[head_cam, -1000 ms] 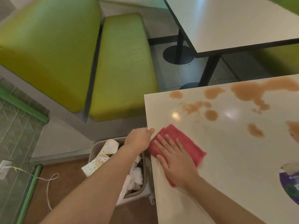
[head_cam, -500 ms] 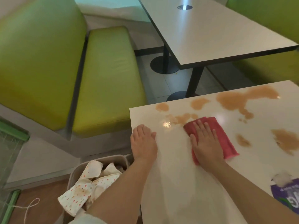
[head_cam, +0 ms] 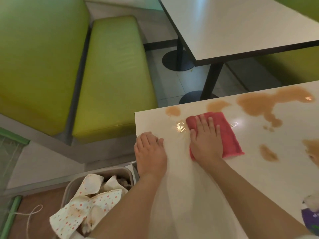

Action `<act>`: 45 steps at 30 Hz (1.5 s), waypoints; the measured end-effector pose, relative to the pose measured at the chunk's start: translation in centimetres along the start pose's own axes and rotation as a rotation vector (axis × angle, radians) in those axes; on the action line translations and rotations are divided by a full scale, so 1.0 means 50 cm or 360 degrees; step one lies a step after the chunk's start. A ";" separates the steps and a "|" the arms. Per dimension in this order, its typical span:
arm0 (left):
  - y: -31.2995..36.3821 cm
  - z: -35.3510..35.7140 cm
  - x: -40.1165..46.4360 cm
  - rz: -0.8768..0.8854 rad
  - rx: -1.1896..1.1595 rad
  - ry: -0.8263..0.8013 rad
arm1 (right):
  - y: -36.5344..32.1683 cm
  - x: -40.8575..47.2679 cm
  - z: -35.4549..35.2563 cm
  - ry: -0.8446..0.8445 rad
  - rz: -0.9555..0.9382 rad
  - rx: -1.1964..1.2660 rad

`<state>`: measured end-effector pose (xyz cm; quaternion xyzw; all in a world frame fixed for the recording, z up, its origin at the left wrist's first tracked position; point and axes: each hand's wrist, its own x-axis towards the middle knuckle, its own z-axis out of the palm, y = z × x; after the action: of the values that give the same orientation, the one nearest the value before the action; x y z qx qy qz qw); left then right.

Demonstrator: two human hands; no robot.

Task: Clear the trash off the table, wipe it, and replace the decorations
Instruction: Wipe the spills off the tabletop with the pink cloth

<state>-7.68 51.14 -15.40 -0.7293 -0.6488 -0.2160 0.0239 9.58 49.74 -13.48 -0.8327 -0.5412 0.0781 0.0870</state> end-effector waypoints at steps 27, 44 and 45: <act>-0.003 0.002 -0.002 0.0016 -0.0119 -0.0003 | -0.034 0.148 0.004 -0.0143 -0.0659 0.0139; -0.006 0.003 0.000 0.0025 -0.0221 -0.0024 | -0.067 -0.032 0.013 -0.0077 -0.0549 0.0182; -0.008 0.005 0.000 0.0031 -0.0220 -0.0029 | -0.052 -0.069 0.009 -0.0119 -0.0646 0.0183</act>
<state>-7.98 51.27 -15.70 -0.7375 -0.6253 -0.2533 -0.0303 5.79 47.65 -13.17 -0.6967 -0.6954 0.1206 0.1282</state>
